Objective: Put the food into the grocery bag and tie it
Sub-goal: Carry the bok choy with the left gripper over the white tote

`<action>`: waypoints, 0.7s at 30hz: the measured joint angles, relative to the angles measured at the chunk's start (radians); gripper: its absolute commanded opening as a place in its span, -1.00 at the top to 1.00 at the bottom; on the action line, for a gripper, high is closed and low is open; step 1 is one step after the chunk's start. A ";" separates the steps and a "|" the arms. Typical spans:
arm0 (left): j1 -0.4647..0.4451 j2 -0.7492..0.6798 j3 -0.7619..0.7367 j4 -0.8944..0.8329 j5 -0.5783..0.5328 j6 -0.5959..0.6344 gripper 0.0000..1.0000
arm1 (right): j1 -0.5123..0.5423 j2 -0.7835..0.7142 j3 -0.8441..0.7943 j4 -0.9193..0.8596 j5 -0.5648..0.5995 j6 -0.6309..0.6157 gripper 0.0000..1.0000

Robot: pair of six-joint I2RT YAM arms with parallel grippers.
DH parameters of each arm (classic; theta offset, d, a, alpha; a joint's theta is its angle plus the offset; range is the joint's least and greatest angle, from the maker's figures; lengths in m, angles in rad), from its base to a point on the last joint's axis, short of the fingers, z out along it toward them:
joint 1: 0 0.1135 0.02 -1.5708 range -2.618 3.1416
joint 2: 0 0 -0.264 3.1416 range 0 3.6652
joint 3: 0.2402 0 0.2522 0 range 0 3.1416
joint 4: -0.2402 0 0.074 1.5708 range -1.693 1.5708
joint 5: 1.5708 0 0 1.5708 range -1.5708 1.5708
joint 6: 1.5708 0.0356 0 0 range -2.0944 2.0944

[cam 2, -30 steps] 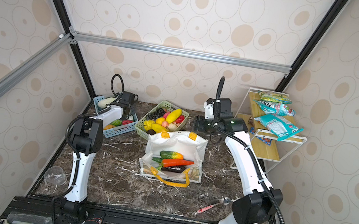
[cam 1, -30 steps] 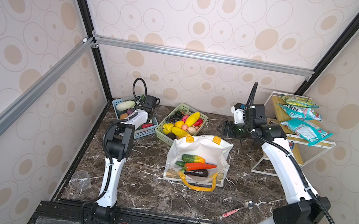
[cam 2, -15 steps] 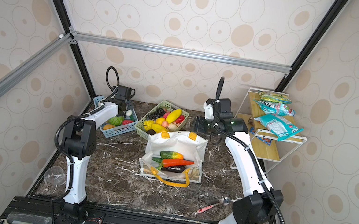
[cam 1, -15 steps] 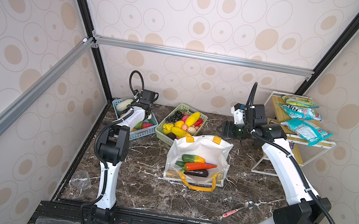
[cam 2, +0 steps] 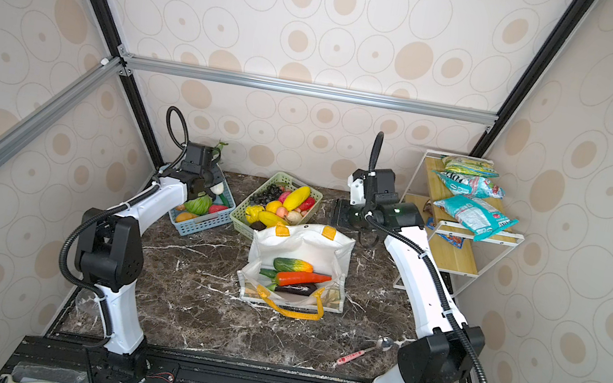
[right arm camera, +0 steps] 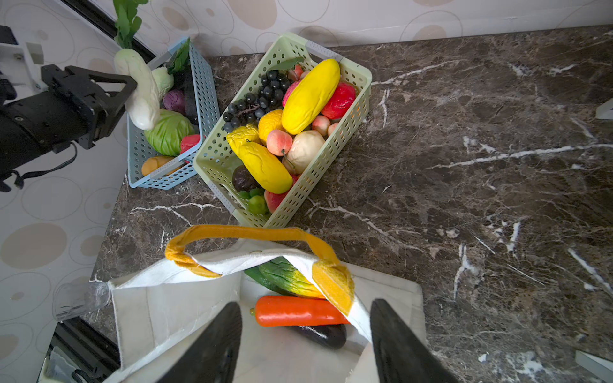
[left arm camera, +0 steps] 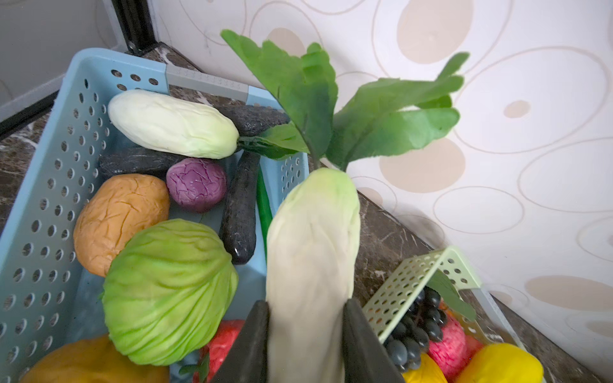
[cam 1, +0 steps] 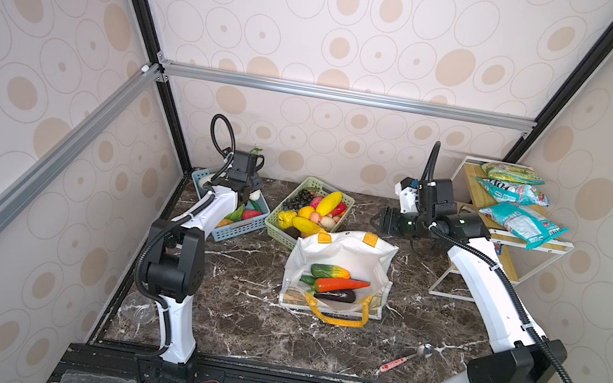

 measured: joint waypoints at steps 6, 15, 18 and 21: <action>0.000 -0.136 -0.127 0.054 0.074 0.000 0.29 | 0.000 0.000 -0.016 0.005 -0.001 0.005 -0.29; -0.011 -0.310 -0.270 0.119 0.182 -0.003 0.28 | 0.004 -0.015 -0.041 0.006 0.000 0.008 -0.29; -0.022 -0.349 -0.293 0.134 0.213 -0.003 0.27 | 0.004 -0.024 -0.050 0.006 0.003 0.008 -0.29; -0.042 -0.385 -0.305 0.139 0.243 -0.003 0.26 | 0.004 -0.029 -0.060 0.009 0.008 0.008 -0.29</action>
